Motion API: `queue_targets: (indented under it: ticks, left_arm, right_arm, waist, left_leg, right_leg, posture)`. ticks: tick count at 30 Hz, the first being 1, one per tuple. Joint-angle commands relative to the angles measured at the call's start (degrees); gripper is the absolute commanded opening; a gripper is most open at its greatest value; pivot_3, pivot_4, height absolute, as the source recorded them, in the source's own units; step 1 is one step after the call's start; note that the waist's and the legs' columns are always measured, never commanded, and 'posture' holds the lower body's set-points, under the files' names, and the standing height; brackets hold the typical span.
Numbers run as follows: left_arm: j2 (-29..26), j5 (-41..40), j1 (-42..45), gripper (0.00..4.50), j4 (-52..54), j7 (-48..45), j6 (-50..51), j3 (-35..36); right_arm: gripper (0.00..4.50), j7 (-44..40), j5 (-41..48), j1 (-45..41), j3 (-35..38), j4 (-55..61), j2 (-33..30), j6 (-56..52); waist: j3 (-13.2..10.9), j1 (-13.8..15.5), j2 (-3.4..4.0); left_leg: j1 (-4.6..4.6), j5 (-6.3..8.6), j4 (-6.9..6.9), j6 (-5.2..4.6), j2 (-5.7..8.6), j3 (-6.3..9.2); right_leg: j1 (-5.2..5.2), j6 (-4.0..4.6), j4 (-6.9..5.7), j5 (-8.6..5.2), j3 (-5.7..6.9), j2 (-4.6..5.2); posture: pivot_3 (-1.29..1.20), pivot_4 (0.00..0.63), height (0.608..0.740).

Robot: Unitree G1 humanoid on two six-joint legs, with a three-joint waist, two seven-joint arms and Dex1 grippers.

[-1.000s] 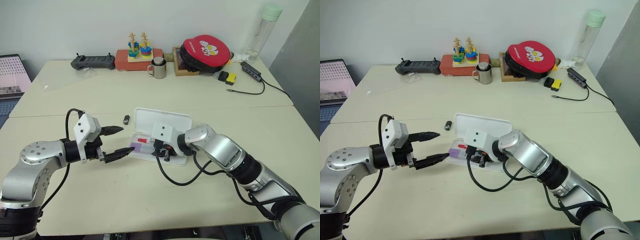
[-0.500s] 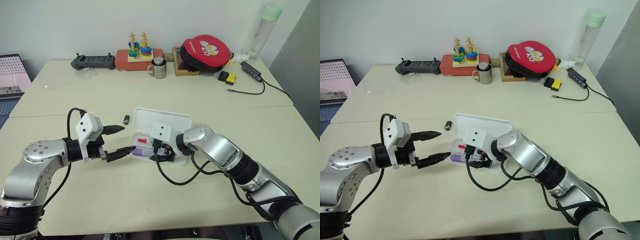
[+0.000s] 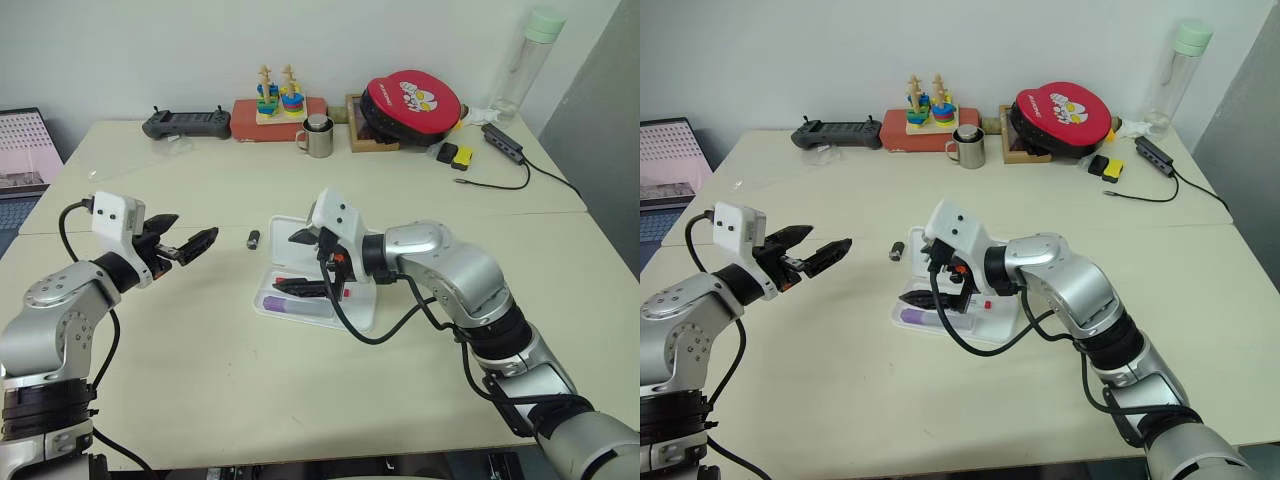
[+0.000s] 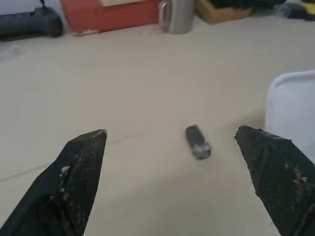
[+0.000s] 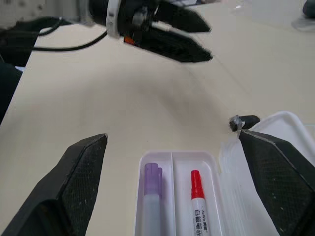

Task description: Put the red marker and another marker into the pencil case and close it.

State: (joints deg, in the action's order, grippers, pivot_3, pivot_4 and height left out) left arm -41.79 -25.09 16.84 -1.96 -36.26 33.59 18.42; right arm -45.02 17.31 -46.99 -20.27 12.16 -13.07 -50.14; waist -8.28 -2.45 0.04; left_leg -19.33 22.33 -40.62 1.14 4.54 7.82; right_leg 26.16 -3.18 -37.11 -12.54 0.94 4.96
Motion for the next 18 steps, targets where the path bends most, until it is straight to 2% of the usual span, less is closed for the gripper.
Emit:
queue_targets:
  ticks: [1, 7, 18]
  left_arm:
    - [0.84, 4.43, 2.93, 4.50, -3.07, 1.42, -1.29, -5.06]
    - [4.90, 8.73, 9.77, 4.50, -12.21, 0.12, -3.35, -12.31]
    - [9.43, 12.74, 18.28, 4.50, -24.29, 1.26, -5.27, -15.45]
  right_arm:
    - [4.46, 1.77, 1.76, -2.87, 4.59, 0.70, 1.89, 2.59]
    - [4.46, 6.88, 2.32, -6.25, 9.19, -0.51, 5.09, 3.48]
    - [4.46, 9.94, 2.76, -6.87, 9.81, -0.34, 5.19, 3.47]
  waist:
    - [0.00, 0.03, 0.00]
    - [0.01, -0.03, -0.01]
    - [0.01, -0.78, -0.02]
  left_leg:
    - [0.00, 0.00, 0.00, 0.00, 0.00, 0.00]
    - [-0.01, 0.00, -0.07, 0.00, 0.03, 0.00]
    - [-0.02, 0.00, -0.09, 0.00, 0.01, 0.01]
  right_leg:
    - [0.00, 0.00, 0.00, 0.00, 0.00, 0.00]
    - [0.00, 0.00, -0.05, 0.00, 0.01, 0.00]
    - [0.04, 0.00, -0.09, 0.00, -0.04, 0.01]
  posture:
    - [0.00, 0.150, 0.740]
    - [0.00, 0.150, 0.740]
    - [0.00, 0.150, 0.740]
